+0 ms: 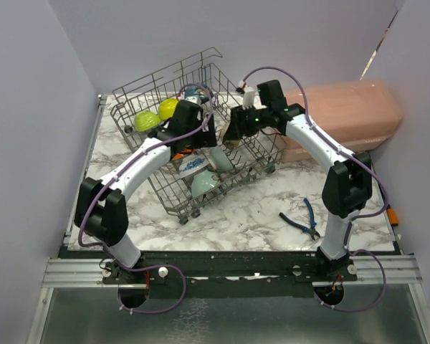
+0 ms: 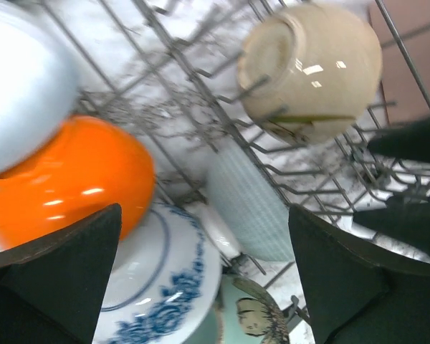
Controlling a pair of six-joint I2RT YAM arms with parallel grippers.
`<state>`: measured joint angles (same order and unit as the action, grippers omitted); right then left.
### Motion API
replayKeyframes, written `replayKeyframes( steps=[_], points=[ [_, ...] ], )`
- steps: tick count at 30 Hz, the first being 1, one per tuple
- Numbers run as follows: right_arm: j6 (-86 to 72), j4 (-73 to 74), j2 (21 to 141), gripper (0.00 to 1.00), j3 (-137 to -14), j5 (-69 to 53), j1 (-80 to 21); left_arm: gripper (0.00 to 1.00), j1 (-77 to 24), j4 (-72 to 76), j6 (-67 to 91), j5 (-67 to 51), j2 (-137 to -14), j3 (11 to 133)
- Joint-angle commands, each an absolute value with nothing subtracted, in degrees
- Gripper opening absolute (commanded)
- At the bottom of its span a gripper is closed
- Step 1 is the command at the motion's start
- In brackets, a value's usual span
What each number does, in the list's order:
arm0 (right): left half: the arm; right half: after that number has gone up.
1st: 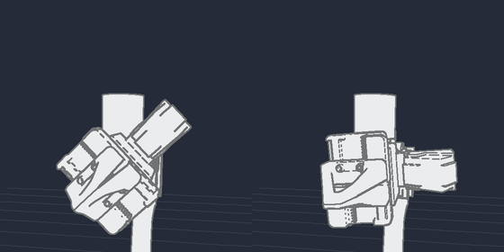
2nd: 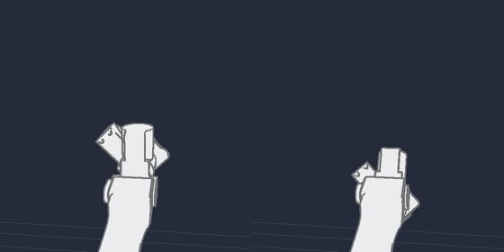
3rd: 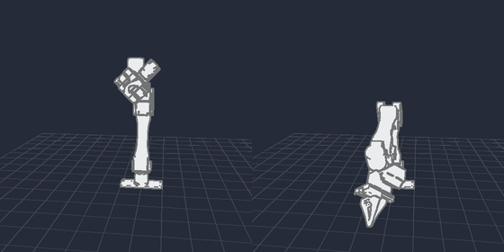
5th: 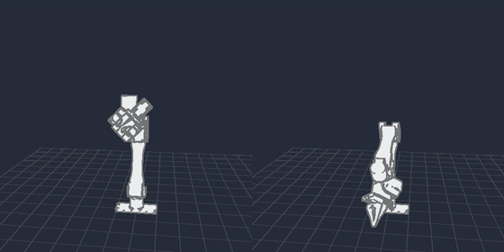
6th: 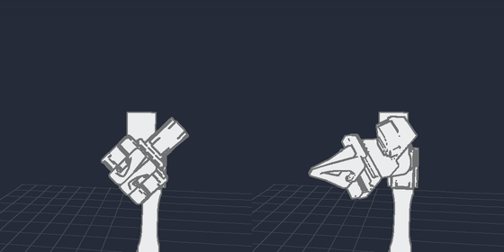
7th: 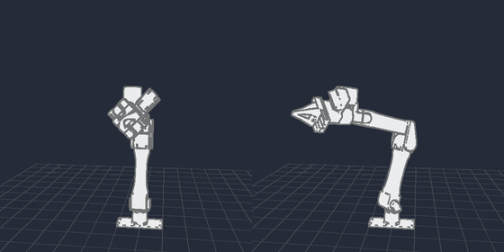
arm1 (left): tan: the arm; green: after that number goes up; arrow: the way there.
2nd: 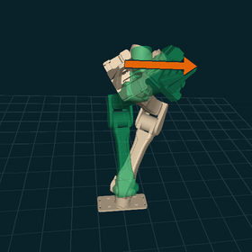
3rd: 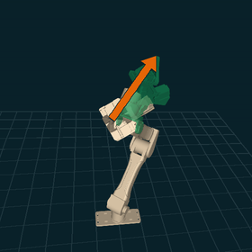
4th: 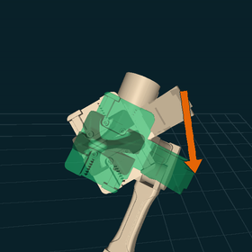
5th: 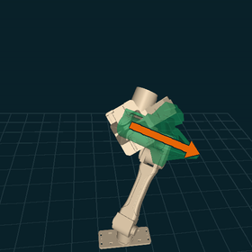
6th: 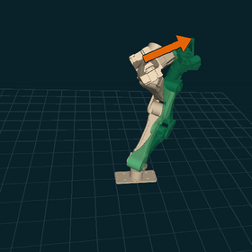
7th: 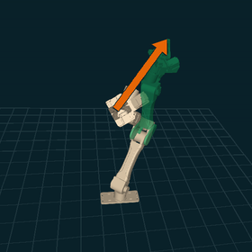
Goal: Load the bowls into the dish rack
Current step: Pick up the bowl from the dish rack.
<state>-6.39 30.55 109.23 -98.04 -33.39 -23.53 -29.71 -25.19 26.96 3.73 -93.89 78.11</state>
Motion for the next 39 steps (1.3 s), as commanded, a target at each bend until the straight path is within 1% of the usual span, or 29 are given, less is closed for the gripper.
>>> replayKeyframes(
  steps=[1, 4, 10, 13, 14, 16, 17, 18, 19, 20, 24, 29, 36, 39],
  points=[
    [-5.03, 33.68, 111.93, 0.54, -98.98, -38.16, -26.85, 0.99, -24.38, -26.02, 28.48, 3.87, -88.44, 77.92],
    [-4.56, 35.43, 113.75, 0.50, -100.50, -38.53, -28.16, 0.99, -22.27, -26.02, 28.12, 2.90, -86.49, 76.65],
    [-4.46, 38.07, 116.42, 0.50, -101.25, -37.29, -29.91, 0.99, -20.02, -26.02, 26.80, 3.43, -83.64, 75.29],
    [-5.20, 37.12, 116.50, 0.45, -100.53, -38.12, -30.42, 0.99, -19.67, -26.03, 26.10, 3.72, -82.79, 75.23],
    [-5.53, 36.85, 116.61, 0.41, -100.59, -38.45, -30.48, 0.99, -19.54, -26.02, 26.03, 3.71, -82.64, 75.23],
    [-5.88, 36.72, 117.07, 0.31, -101.09, -39.27, -30.59, 0.99, -19.43, -26.02, 26.02, 3.48, -82.17, 75.43],
    [-5.95, 36.83, 117.31, 0.21, -101.63, -39.48, -30.56, 0.99, -19.35, -26.02, 26.20, 3.35, -81.98, 75.49],
    [-6.04, 36.78, 117.35, 0.13, -101.99, -39.73, -30.58, 0.99, -19.34, -25.99, 26.41, 3.15, -81.79, 75.57],
    [-6.06, 36.80, 117.27, 0.06, -102.30, -39.69, -30.59, 0.99, -19.34, -25.94, 26.78, 2.82, -81.68, 75.65],
    [-6.06, 36.99, 117.01, 0.01, -102.81, -39.54, -30.59, 0.99, -19.26, -25.93, 27.24, 2.48, -81.59, 75.75],
    [-5.74, 37.09, 114.21, 0.00, -104.02, -39.63, -30.59, 0.99, -19.30, -25.22, 28.70, 0.15, -81.32, 75.84],
    [-4.06, 35.40, 107.79, 0.00, -103.35, -41.27, -30.59, 0.99, -19.26, -23.70, 33.30, -3.46, -80.56, 75.75],
    [1.91, 33.17, 100.73, 0.00, -100.26, -41.29, -30.59, 0.99, -19.29, -17.29, 43.30, -14.32, -80.68, 72.96],
    [3.68, 32.93, 98.96, 0.00, -98.89, -42.02, -30.63, 0.99, -19.50, -12.20, 48.29, -20.07, -80.77, 71.13]
  ],
)
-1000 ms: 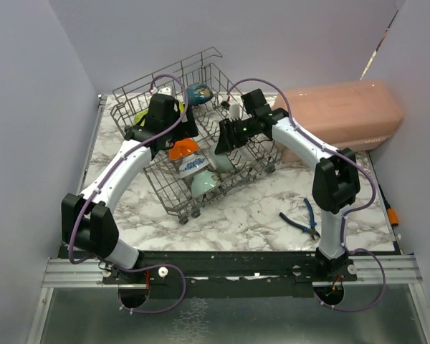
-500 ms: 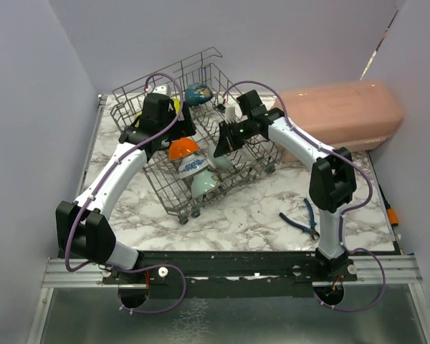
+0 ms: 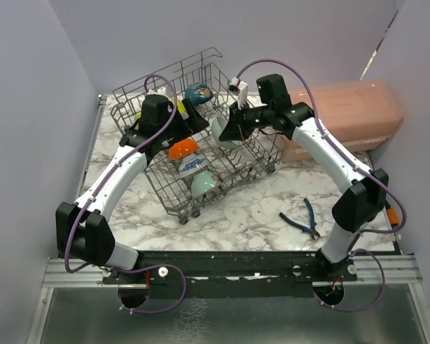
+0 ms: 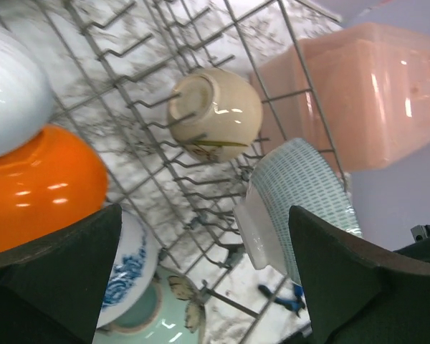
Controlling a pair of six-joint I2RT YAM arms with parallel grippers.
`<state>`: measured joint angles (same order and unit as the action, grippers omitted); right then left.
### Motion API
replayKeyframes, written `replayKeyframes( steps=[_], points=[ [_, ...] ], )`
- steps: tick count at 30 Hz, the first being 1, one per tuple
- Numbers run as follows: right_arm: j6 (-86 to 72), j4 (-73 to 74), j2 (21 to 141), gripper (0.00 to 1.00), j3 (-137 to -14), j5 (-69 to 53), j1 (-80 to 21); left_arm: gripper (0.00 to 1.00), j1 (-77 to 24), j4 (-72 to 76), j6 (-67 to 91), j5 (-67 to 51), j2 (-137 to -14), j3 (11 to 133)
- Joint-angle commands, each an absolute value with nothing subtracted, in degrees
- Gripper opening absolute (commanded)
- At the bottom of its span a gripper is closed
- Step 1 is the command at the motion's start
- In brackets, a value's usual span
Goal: Load the bowls into the dish rack
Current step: Pick up the bowl from the dish rack.
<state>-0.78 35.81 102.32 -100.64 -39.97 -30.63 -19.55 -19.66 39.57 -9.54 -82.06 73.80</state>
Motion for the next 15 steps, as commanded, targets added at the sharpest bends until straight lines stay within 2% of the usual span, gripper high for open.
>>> replayKeyframes(
  steps=[1, 5, 15],
  points=[
    [4.29, 33.11, 98.62, 0.00, -98.70, -42.42, -30.59, 0.99, -19.65, -9.47, 49.93, -22.26, -80.63, 70.21],
    [6.22, 34.19, 97.97, 0.00, -98.53, -43.21, -30.59, 0.99, -20.17, -2.11, 55.80, -26.31, -79.88, 66.63],
    [7.11, 34.43, 97.82, 0.00, -99.33, -43.20, -30.67, 0.99, -23.09, -1.43, 56.83, -24.92, -79.48, 65.98]
  ],
)
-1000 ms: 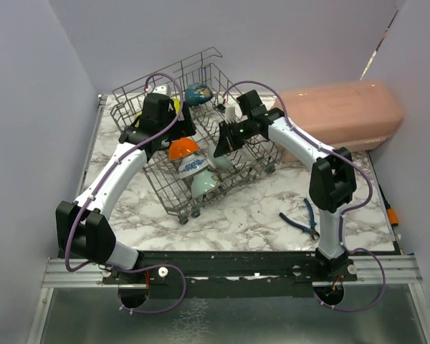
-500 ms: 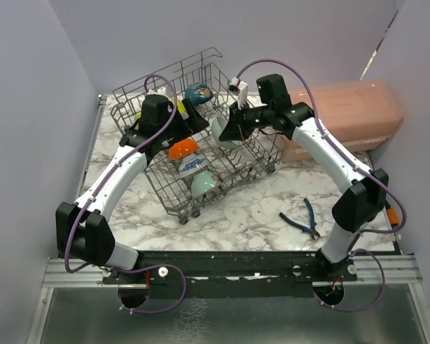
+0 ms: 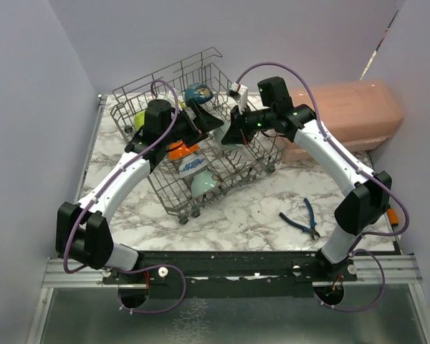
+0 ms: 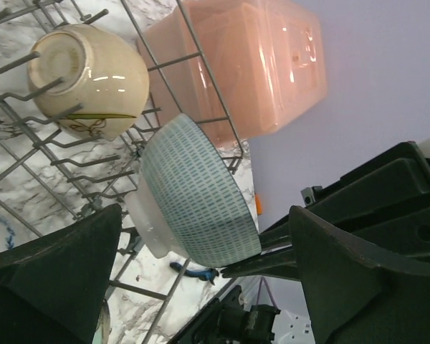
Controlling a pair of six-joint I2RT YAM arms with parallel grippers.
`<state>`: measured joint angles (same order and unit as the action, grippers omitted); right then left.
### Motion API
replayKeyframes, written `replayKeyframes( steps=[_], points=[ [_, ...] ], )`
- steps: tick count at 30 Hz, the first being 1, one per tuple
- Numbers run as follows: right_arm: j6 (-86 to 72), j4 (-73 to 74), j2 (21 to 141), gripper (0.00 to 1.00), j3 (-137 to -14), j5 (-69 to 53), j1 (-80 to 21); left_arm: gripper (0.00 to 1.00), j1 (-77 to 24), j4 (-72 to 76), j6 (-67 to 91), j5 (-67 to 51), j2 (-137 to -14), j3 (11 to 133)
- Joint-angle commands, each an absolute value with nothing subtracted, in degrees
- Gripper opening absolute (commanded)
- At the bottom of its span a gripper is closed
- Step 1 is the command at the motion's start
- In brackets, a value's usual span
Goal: Load the bowls into the dish rack
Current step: Pick up the bowl from the dish rack.
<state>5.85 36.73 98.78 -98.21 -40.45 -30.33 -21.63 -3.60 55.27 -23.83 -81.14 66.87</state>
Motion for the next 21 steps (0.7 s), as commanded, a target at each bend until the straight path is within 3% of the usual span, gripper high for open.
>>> replayKeyframes(
  steps=[1, 13, 21],
  points=[
    [7.05, 34.11, 97.64, 0.00, -99.38, -43.53, -30.67, 0.99, -23.34, -1.75, 57.78, -24.30, -79.72, 65.48],
    [8.94, 33.46, 95.81, 0.00, -98.34, -46.33, -31.77, 0.99, -27.26, -1.75, 61.70, -18.99, -82.97, 64.20],
    [9.97, 34.70, 96.48, 0.00, -98.36, -45.71, -32.17, 0.83, -28.83, -0.20, 61.61, -20.22, -84.88, 65.76]
  ],
)
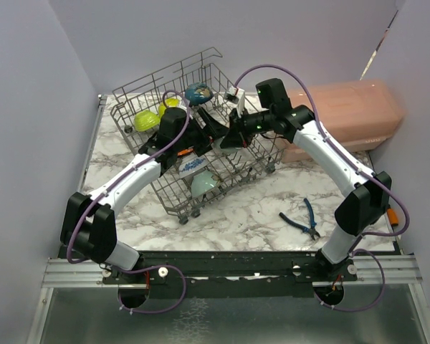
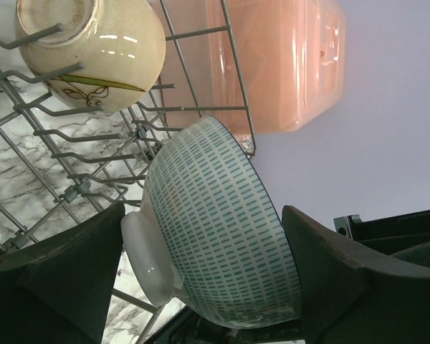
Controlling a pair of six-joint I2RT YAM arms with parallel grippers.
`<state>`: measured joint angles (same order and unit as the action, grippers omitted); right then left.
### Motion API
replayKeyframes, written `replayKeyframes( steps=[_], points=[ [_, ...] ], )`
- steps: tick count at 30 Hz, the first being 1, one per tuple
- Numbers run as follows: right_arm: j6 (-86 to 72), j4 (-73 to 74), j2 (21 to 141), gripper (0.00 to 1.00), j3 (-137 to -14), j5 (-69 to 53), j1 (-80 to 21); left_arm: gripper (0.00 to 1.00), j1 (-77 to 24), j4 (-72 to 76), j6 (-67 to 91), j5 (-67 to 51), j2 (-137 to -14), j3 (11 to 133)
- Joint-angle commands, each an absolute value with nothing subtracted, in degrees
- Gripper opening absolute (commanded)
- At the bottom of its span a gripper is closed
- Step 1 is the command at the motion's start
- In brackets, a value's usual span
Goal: Load the bowls into the dish rack
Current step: Pick up the bowl from the dish rack.
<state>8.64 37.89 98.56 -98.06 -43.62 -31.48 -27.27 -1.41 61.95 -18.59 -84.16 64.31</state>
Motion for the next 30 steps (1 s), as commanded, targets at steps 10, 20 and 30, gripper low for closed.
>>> replayKeyframes(
  steps=[10, 20, 30],
  points=[
    [6.26, 30.91, 96.73, 0.10, -95.70, -40.18, -32.17, 0.00, -28.27, 8.21, 61.35, -21.43, -84.45, 63.09],
    [2.25, 26.90, 96.79, 0.44, -93.01, -37.79, -31.71, 0.00, -25.42, 14.26, 57.50, -21.09, -87.73, 64.27],
    [-2.47, 24.93, 96.82, 0.60, -91.09, -34.19, -28.67, 0.00, -22.59, 16.79, 47.44, -20.99, -95.44, 71.76]
  ],
)
